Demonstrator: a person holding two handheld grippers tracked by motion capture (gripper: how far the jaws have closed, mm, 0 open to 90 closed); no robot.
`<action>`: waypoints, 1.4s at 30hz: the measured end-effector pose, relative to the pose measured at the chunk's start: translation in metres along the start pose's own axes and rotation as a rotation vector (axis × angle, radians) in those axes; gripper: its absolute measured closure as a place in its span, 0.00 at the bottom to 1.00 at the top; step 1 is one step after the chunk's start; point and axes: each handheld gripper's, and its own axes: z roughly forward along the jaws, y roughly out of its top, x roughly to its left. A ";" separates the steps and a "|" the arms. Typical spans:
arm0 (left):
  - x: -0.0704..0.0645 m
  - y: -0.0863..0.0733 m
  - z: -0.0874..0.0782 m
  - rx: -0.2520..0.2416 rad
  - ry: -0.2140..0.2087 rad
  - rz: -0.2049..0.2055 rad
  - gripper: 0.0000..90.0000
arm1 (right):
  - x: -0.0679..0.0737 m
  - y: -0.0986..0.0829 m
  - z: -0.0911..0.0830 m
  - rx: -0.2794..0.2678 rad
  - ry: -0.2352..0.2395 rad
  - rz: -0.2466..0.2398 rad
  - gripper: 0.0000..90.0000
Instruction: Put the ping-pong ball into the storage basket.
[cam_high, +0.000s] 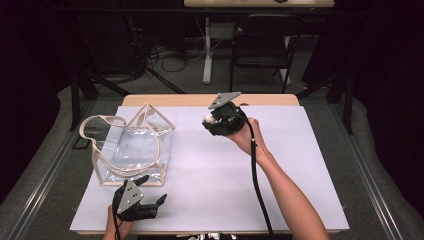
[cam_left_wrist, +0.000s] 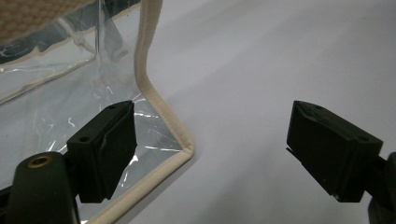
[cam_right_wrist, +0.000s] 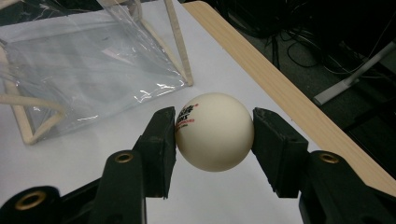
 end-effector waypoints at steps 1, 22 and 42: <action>0.000 0.000 0.000 -0.001 0.002 0.001 0.18 | 0.000 0.001 0.000 -0.001 -0.001 -0.004 0.56; 0.000 0.000 0.000 0.001 -0.005 0.003 0.18 | 0.011 0.018 0.002 -0.013 0.022 -0.038 0.56; 0.000 0.000 0.000 -0.002 -0.001 0.004 0.18 | 0.024 0.035 0.007 -0.020 0.041 -0.080 0.56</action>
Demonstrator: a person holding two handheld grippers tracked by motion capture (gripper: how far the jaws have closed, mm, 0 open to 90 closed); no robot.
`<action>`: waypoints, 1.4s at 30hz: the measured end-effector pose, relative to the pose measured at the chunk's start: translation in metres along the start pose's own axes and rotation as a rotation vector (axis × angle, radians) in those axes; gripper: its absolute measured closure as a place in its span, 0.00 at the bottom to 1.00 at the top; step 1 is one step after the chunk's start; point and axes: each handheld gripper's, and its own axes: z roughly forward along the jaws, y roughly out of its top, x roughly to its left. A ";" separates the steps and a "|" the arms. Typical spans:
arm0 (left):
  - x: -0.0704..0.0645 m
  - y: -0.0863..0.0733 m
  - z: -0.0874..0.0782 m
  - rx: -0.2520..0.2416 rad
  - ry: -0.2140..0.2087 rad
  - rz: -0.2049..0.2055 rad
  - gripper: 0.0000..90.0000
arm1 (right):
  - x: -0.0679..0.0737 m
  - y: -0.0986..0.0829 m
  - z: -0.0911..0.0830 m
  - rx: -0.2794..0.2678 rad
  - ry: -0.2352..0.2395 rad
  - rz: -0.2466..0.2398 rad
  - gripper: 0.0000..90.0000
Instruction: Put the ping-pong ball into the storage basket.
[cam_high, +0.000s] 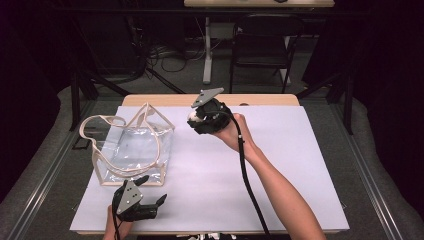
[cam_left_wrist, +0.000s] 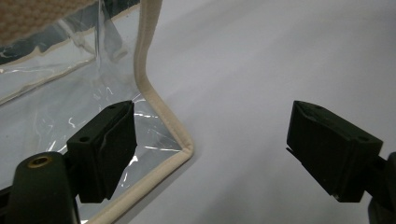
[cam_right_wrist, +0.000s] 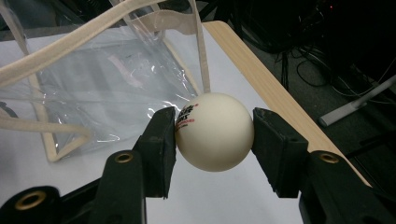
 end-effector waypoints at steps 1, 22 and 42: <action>0.000 0.000 0.000 0.000 0.000 -0.001 0.18 | 0.000 0.000 0.000 0.000 0.000 0.000 0.56; 0.000 0.000 0.000 0.000 -0.001 -0.004 0.18 | 0.009 0.011 0.003 -0.010 0.017 -0.027 0.56; 0.000 0.000 0.000 -0.001 -0.002 -0.002 0.18 | 0.017 0.025 0.005 -0.021 0.031 -0.049 0.56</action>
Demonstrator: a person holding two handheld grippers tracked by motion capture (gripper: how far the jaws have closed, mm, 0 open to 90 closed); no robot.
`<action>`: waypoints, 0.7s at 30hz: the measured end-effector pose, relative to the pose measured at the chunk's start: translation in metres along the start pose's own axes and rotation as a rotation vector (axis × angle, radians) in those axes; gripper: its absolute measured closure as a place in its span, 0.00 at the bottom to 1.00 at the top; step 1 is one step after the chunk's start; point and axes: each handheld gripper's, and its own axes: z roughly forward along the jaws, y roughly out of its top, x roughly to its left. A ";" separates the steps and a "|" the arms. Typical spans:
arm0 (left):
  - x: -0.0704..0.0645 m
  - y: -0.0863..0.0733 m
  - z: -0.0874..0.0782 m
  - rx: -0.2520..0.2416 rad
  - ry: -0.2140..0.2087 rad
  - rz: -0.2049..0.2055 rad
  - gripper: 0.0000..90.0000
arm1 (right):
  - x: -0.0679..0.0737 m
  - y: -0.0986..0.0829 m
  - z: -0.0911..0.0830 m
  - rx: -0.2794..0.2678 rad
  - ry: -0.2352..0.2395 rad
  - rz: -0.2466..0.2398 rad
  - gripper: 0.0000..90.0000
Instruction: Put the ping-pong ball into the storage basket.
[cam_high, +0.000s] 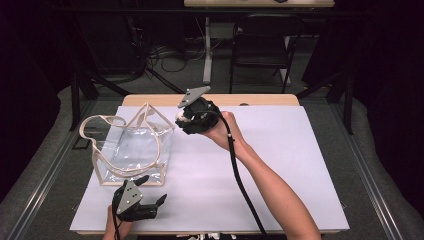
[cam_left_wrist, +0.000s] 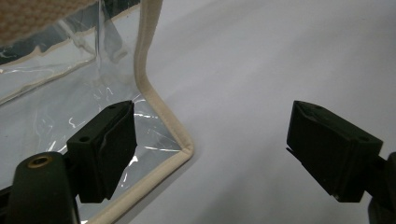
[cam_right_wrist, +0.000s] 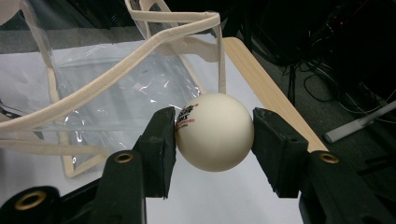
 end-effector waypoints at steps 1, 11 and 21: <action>0.000 0.000 0.000 0.000 0.000 0.000 0.18 | 0.000 0.000 0.000 -0.001 0.002 0.001 0.56; 0.000 0.000 0.000 0.001 0.000 -0.001 0.18 | 0.006 0.007 0.002 -0.002 0.010 -0.015 0.56; 0.000 0.000 0.000 0.001 0.000 0.000 0.18 | 0.011 0.012 0.006 -0.002 0.023 -0.031 0.56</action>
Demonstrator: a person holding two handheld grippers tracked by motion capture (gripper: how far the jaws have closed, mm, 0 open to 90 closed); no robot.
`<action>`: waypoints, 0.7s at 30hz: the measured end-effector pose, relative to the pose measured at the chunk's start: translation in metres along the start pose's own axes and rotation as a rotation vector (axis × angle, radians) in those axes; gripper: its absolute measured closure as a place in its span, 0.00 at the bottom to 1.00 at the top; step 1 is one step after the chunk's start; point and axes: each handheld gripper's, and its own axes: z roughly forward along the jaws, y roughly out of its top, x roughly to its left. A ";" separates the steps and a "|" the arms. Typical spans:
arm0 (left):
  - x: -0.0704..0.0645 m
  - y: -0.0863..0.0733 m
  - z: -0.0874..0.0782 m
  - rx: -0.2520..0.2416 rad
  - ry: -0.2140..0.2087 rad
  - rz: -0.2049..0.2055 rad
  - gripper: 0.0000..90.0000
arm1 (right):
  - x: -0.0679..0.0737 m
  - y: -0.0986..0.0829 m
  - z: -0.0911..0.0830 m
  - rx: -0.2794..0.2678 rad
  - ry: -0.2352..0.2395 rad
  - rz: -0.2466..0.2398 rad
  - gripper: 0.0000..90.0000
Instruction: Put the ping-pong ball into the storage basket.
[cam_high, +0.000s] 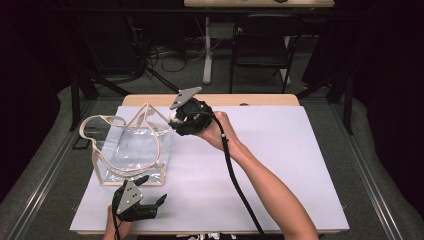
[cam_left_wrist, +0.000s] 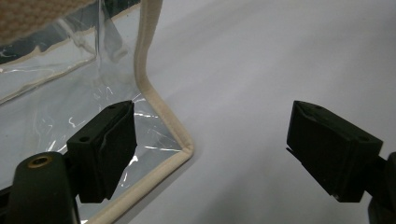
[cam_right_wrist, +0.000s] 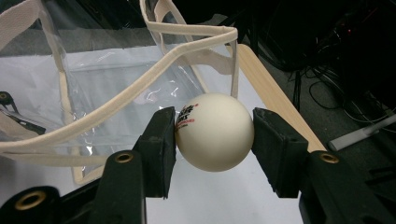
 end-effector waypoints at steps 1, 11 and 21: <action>0.000 0.000 0.000 0.000 0.000 0.000 0.18 | 0.001 0.001 0.000 -0.002 0.002 -0.002 0.56; 0.000 0.000 0.000 0.000 0.000 -0.002 0.18 | 0.005 0.004 0.003 -0.004 0.008 -0.012 0.56; 0.000 0.000 0.000 0.001 0.000 -0.001 0.18 | 0.008 0.009 0.004 -0.011 0.021 -0.019 0.56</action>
